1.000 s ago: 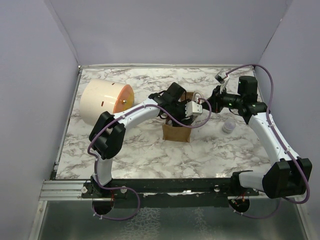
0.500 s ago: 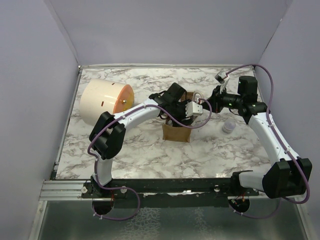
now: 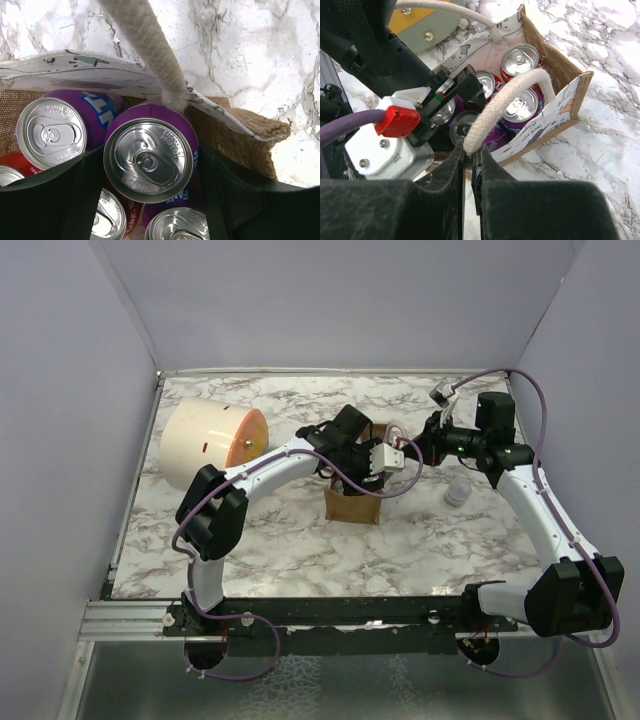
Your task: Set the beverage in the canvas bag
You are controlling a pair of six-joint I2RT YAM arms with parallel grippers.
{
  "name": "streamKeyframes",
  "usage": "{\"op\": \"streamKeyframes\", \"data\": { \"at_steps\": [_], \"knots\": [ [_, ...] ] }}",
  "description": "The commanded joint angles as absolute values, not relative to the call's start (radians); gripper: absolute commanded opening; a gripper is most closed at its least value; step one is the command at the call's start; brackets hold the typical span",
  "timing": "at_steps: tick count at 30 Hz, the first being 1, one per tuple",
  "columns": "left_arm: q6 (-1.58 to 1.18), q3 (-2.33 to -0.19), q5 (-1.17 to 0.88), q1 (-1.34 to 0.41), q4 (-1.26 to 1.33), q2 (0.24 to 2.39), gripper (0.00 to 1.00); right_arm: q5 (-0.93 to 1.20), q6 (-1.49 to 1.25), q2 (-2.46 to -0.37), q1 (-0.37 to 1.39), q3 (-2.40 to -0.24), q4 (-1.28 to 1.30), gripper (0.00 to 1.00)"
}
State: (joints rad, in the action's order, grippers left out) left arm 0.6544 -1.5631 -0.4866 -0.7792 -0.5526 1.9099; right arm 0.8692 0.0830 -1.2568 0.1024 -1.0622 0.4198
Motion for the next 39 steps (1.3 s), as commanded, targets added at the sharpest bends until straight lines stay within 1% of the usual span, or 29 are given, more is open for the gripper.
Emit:
{"op": "streamKeyframes", "data": {
  "at_steps": [1,8,16,23,26,33,34,36,39],
  "knots": [
    [0.683,-1.588,-0.552,-0.785,-0.612,1.821,0.75,0.866,0.098,-1.243,0.094,-1.077,0.403,0.02],
    [0.702,-1.595,-0.568,-0.784,-0.63,1.812,0.81,0.867,0.098,-1.241,0.095,-1.075,0.405,0.02],
    [0.705,-1.613,-0.591,-0.784,-0.654,1.772,0.82,0.857,0.102,-1.232,0.095,-1.078,0.412,0.02],
    [0.732,-1.608,-0.582,-0.782,-0.692,1.662,0.83,0.838,0.126,-1.214,0.095,-1.091,0.434,0.08],
    [0.738,-1.589,-0.561,-0.777,-0.695,1.604,0.85,0.838,0.161,-1.217,0.095,-1.111,0.47,0.15],
    [0.685,-1.564,-0.452,-0.724,-0.672,1.491,0.9,0.828,0.243,-1.232,0.095,-1.18,0.596,0.38],
    [0.661,-1.559,-0.445,-0.706,-0.657,1.472,0.91,0.823,0.254,-1.233,0.095,-1.191,0.617,0.45],
    [0.603,-1.548,-0.443,-0.656,-0.62,1.435,0.92,0.807,0.276,-1.229,0.095,-1.214,0.66,0.64],
    [0.498,-1.525,-0.43,-0.561,-0.552,1.381,0.97,0.772,0.299,-1.214,0.095,-1.238,0.705,0.76]
  ]
}}
